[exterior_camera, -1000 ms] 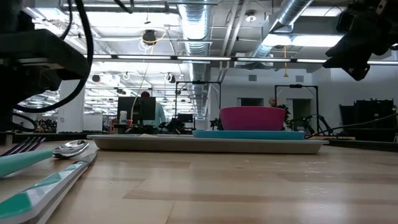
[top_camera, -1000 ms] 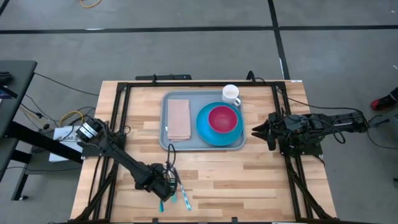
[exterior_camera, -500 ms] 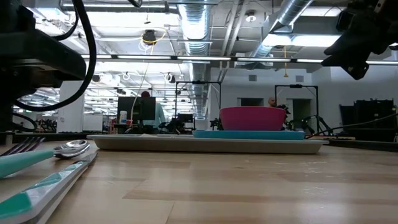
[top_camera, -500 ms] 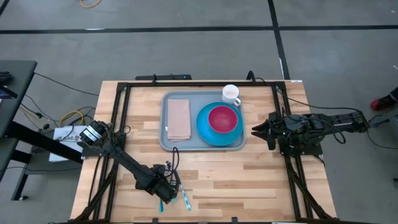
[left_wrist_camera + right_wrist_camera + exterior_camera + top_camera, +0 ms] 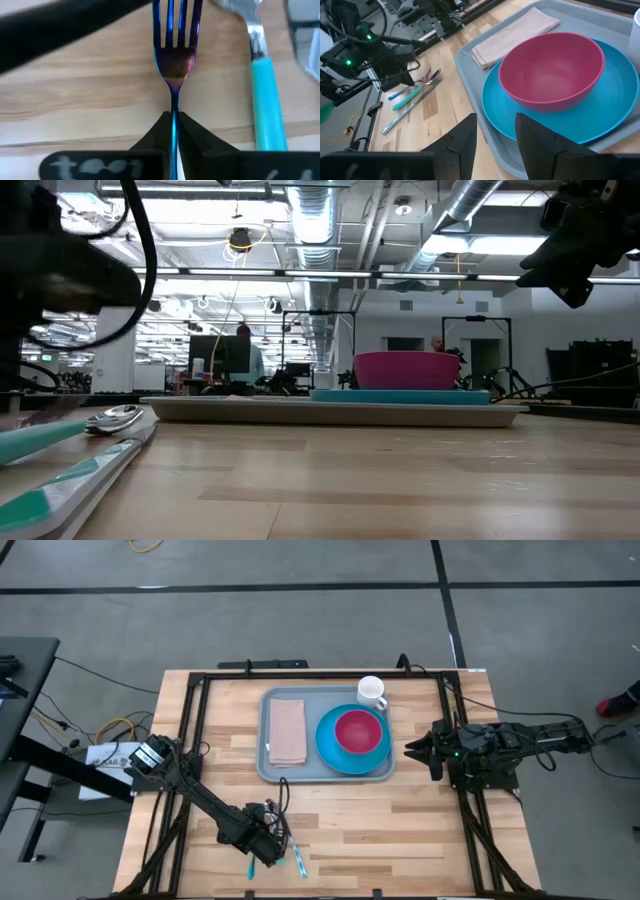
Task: Set up tray
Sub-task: Put the blue fork on the gray napkin on the blue tray
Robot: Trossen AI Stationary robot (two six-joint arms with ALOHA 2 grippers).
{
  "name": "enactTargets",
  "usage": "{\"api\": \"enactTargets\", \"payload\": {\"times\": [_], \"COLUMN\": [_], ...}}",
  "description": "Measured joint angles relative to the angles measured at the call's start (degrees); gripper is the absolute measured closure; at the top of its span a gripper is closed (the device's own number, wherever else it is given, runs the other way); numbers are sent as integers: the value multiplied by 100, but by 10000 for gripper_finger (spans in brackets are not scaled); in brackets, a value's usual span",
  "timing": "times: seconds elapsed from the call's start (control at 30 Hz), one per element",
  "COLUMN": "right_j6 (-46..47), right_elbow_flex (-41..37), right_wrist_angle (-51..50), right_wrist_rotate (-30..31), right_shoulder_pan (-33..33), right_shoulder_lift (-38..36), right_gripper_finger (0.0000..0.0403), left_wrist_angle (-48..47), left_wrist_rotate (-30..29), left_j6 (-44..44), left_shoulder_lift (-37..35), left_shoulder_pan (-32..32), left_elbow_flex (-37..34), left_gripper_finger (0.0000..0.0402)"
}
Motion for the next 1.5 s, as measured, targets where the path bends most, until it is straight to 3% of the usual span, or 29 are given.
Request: {"api": "enactTargets", "payload": {"times": [0.13,0.37,0.57,0.9,1.07,1.27,1.5], "right_j6": [-2,-2,-2,0,0,55,250], "right_elbow_flex": [0,2,2,2,2,2,2], "right_wrist_angle": [-5,15,74,146,142,138,98], "right_wrist_rotate": [0,0,-2,-2,-2,0,30], "right_shoulder_pan": [0,0,-2,-2,0,0,-2], "right_shoulder_lift": [2,1,2,0,2,0,0], "right_gripper_finger": [276,276,276,276,276,276,276], "left_wrist_angle": [-549,-1443,-1955,-1357,-809,-449,274], "left_wrist_rotate": [-419,-1774,-2270,-2313,-2028,-1411,-990], "left_j6": [-293,-546,864,4245,5305,5946,6267], "left_shoulder_lift": [-397,-1475,-2069,-2091,-2094,-1883,-1147], "left_shoulder_pan": [-2,332,1510,4136,5103,5731,5835], "left_elbow_flex": [162,247,244,244,244,23,-53], "left_gripper_finger": [400,401,401,401,401,401,401]}}
